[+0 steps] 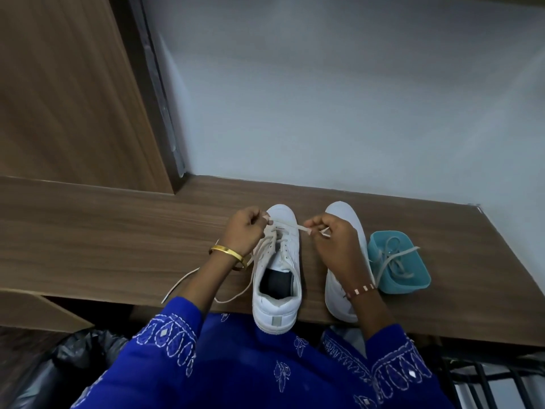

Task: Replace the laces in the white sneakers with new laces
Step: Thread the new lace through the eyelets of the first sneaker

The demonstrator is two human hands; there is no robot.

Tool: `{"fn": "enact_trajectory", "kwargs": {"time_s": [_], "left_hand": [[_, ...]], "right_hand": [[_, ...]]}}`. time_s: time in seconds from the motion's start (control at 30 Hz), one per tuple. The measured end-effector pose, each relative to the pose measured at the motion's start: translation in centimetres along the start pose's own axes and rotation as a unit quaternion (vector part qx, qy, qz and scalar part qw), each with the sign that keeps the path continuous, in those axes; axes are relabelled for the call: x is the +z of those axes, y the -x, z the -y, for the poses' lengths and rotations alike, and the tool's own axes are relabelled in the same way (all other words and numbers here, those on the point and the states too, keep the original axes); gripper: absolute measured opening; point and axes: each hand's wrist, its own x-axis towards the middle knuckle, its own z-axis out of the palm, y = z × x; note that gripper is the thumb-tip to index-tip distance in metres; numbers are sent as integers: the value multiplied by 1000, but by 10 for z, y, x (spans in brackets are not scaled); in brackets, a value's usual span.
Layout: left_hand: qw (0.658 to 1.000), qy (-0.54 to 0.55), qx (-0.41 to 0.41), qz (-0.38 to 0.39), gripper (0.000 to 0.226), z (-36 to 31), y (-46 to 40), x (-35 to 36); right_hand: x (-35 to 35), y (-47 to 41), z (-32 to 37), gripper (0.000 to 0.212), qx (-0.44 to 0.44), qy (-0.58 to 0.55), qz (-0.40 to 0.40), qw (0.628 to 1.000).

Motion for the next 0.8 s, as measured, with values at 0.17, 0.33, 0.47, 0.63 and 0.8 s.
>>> {"fn": "enact_trajectory", "kwargs": {"time_s": [0.17,0.33,0.47,0.63,0.8], "left_hand": [[1000,-9,2,12,21,-2,4,4],[998,8,12,57,18,-15,8,17],[989,-134,66,17,39,-16,6,15],[996,-47,56,42,39,-17,6,18],[992,108,-49,43,31,-27,7,28]], "right_hand": [[17,5,10,19,-31,0,-23,999],[24,3,19,17,-54,11,-28,998],[20,3,19,14,-49,-1,-30,998],[19,5,22,19,-96,6,-55,994],[23,4,17,12,-87,-15,-137,987]]}}
